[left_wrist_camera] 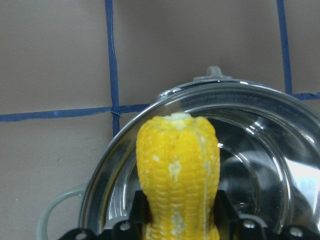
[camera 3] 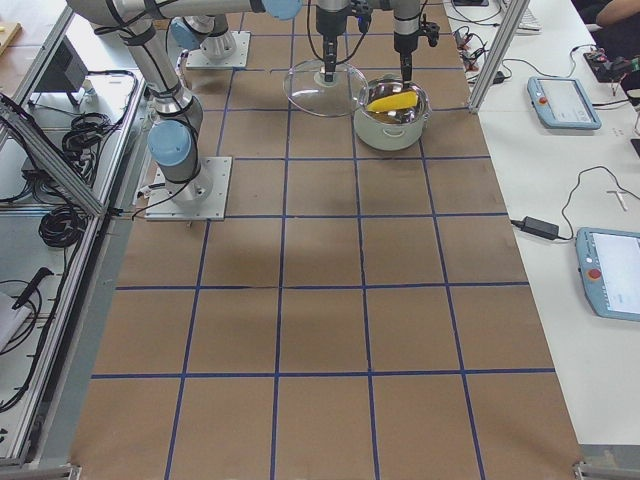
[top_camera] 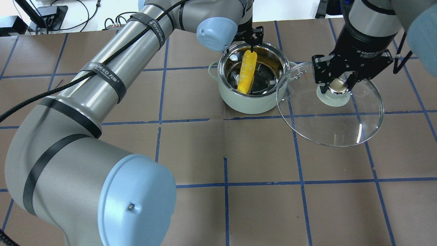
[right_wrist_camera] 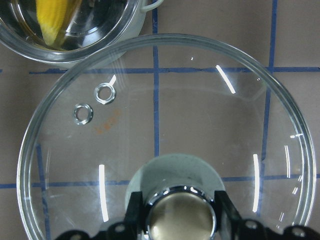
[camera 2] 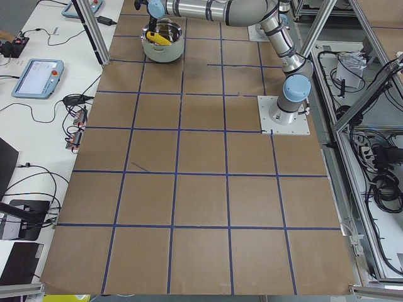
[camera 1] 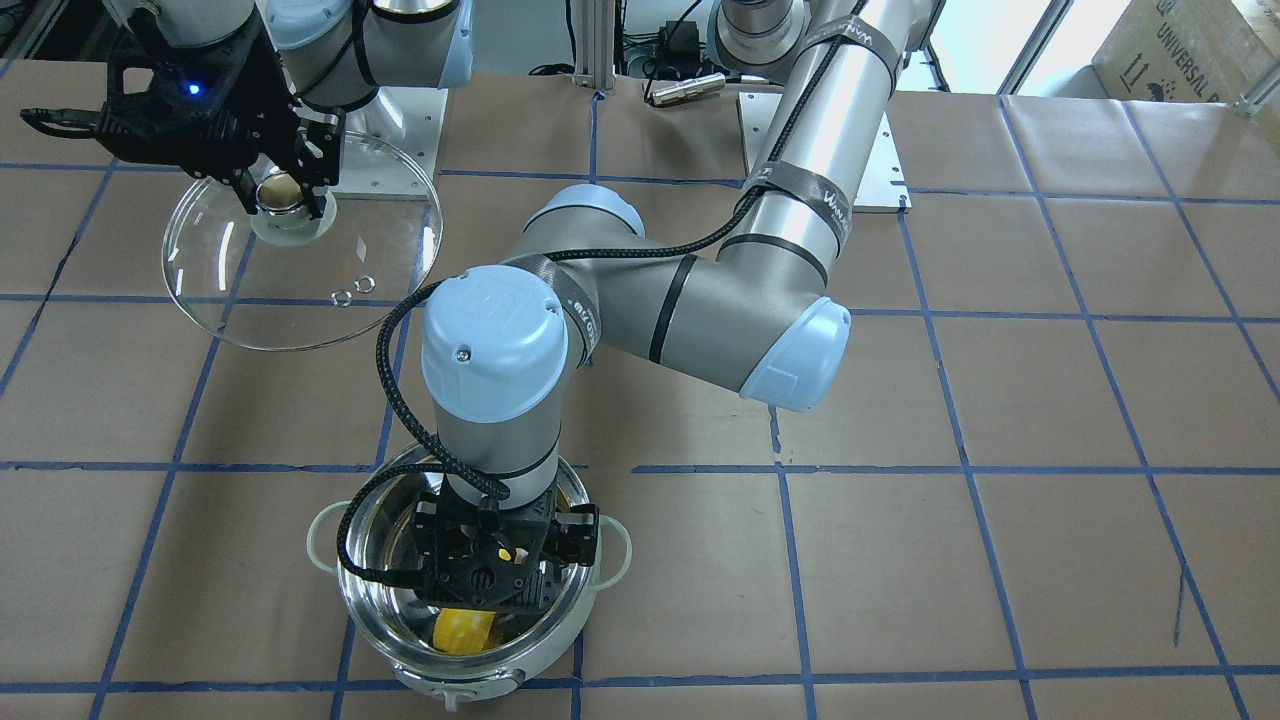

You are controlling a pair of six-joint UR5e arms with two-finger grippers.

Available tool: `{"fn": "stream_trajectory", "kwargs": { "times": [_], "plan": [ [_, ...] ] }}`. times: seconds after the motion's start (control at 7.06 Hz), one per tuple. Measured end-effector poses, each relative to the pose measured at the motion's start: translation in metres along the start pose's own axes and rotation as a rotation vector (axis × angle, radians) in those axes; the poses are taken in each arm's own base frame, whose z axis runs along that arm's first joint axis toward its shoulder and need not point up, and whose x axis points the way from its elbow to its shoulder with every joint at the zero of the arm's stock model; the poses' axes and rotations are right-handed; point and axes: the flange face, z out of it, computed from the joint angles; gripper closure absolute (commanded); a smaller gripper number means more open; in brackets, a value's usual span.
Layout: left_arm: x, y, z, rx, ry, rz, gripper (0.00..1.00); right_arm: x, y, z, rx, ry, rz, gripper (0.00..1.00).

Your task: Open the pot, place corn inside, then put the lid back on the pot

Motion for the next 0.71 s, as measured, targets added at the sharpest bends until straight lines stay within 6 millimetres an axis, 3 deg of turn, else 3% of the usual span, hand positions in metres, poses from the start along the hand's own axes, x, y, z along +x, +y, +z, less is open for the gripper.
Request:
{"fn": "stream_trajectory", "kwargs": {
  "times": [0.28, 0.57, 0.71],
  "plan": [
    [-0.033, -0.006, -0.027, 0.004, -0.004, -0.021, 0.0, 0.0, -0.001, -0.001, 0.006, 0.001, 0.002, 0.73],
    [-0.103, -0.005, -0.067, -0.015, -0.026, 0.001, 0.0, -0.006, -0.022, 0.01, 0.035, 0.002, -0.001, 0.73],
    [-0.145, 0.011, -0.096, -0.025, -0.037, -0.011, 0.0, -0.015, -0.035, 0.018, 0.058, 0.001, -0.011, 0.73]
  ]
}}
